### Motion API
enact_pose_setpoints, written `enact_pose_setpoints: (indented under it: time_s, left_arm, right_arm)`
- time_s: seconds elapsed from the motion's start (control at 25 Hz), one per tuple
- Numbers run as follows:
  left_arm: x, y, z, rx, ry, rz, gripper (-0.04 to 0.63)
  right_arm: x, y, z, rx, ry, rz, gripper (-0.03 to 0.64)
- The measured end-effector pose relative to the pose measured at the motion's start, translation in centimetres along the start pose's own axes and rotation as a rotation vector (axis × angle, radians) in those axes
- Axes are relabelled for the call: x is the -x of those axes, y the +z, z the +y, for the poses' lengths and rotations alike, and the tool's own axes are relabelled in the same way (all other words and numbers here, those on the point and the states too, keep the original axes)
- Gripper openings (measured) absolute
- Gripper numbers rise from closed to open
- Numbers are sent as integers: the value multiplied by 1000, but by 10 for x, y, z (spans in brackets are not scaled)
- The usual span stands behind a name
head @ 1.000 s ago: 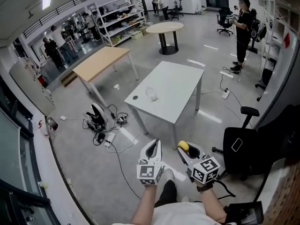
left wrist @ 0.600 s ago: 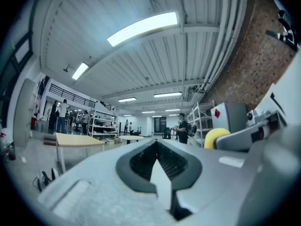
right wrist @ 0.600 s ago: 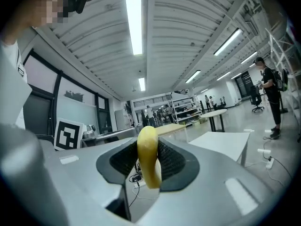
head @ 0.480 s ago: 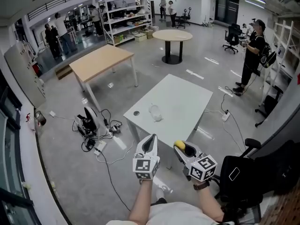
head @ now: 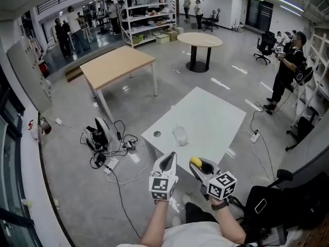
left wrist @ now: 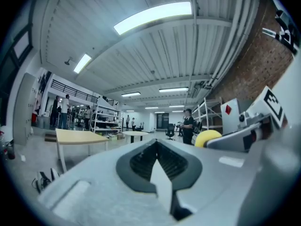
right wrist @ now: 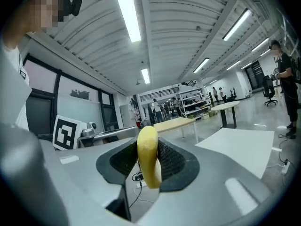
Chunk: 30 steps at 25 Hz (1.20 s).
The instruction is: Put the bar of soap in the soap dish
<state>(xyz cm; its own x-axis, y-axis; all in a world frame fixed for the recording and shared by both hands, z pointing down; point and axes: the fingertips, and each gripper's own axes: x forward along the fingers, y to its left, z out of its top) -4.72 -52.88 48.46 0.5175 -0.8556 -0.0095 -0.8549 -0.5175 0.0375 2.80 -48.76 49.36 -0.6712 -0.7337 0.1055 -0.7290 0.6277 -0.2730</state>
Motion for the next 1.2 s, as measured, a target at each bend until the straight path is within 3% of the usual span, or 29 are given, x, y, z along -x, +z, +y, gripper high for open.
enact_pose_setpoints:
  time_s: [0.28,0.52,0.72,1.2]
  left_arm:
    - [-42,-1,38,20,3,-33,0]
    - [-101,-8,55,5,6,24,0]
    - [-134,-44,68,11,10,77,0]
    - [-174,-126,87,106,26,242,0]
  right_arm:
    - [-59,10,-46,-46,42,11,127]
    - [-105,18,-101,-107,55,8,127]
    - [-126,1,-134,-173,45,48,127]
    - [-176,-69,-187,-305,30,223,127]
